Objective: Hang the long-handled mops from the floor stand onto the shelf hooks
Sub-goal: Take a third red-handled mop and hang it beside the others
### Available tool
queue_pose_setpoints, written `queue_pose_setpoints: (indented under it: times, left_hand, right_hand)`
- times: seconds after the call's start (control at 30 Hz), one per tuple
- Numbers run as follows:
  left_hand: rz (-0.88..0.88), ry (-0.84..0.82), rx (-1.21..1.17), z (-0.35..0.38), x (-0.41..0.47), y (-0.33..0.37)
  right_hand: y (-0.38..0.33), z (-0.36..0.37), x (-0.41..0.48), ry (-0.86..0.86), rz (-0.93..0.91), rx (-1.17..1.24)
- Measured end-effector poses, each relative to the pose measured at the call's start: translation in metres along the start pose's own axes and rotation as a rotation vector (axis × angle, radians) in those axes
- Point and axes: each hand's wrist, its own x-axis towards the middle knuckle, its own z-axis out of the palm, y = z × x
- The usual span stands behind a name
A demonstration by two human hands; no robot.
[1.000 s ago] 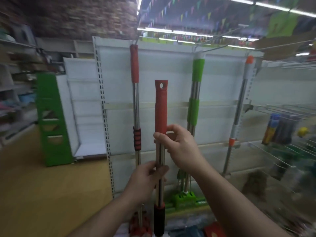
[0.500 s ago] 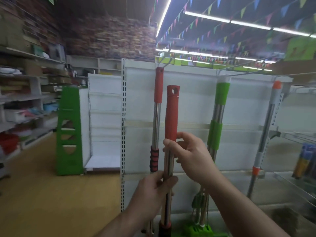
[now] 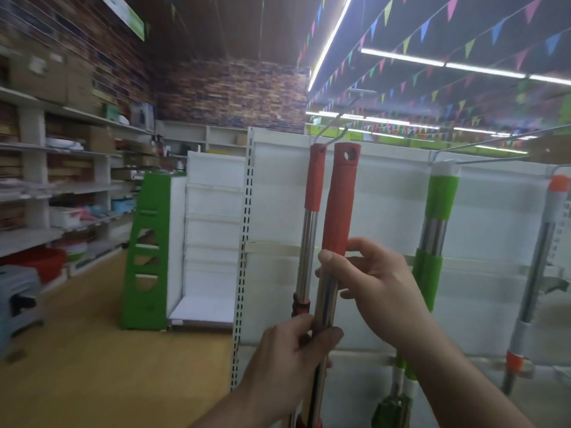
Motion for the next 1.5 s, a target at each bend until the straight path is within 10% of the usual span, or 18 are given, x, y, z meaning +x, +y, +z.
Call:
queue_pose_setpoints:
  times: [1.5]
  left_hand:
    - [-0.056,0.172,-0.002,0.019,0.042,0.036]
  right_hand:
    - [0.01,-0.017,0.067,-0.029,-0.036,0.007]
